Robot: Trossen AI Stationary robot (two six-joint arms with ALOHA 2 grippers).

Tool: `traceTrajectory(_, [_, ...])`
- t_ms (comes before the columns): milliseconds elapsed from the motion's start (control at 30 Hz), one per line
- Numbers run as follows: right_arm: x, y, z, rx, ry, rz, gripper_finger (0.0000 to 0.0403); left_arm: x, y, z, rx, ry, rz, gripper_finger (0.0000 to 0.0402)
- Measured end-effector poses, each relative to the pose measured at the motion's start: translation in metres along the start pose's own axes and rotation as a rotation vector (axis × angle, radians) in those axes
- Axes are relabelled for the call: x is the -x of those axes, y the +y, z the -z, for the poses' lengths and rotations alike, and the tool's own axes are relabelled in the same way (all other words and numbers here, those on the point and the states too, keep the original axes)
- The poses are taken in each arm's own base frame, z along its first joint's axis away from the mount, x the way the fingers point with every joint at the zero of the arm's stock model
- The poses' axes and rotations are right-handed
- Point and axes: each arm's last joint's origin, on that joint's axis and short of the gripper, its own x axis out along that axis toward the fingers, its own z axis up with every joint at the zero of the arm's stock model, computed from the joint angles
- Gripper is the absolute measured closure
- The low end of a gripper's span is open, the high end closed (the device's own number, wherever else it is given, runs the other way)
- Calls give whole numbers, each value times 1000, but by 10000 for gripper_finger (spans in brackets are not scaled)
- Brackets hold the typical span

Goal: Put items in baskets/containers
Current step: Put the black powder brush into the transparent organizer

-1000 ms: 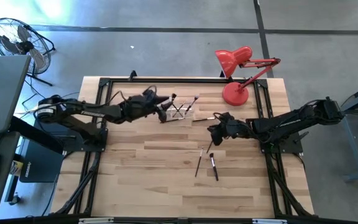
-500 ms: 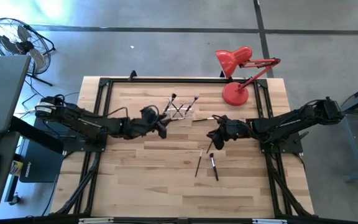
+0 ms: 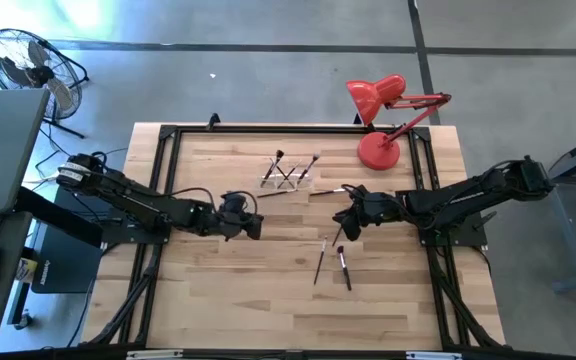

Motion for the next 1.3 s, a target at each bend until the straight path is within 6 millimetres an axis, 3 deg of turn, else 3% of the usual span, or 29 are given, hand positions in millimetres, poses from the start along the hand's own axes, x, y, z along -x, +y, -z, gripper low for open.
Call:
traceTrajectory(100, [0, 0, 0, -6, 10, -9, 322, 0, 0, 1, -61, 38, 8, 391])
traceTrajectory(333, [2, 8, 8, -113, -38, 27, 394, 1, 10, 8, -243, 204, -37, 399])
traceTrajectory(467, [7, 29, 15, -119, -7, 137, 398, 2, 13, 12, -337, 286, -26, 399])
traceTrajectory(667, [7, 70, 19, -117, 121, 378, 401, 1, 9, 10, -464, 277, 39, 400])
traceTrajectory(967, [-17, 131, 19, -141, 395, 644, 402, 2, 7, 12, -596, 334, 110, 401])
traceTrajectory(1133, [-29, 155, 20, -245, 525, 678, 402, 2, 7, 13, -642, 355, 135, 401])
traceTrajectory(1300, [-34, 160, 21, -338, 521, 709, 396, 2, 7, 13, -671, 353, 141, 401])
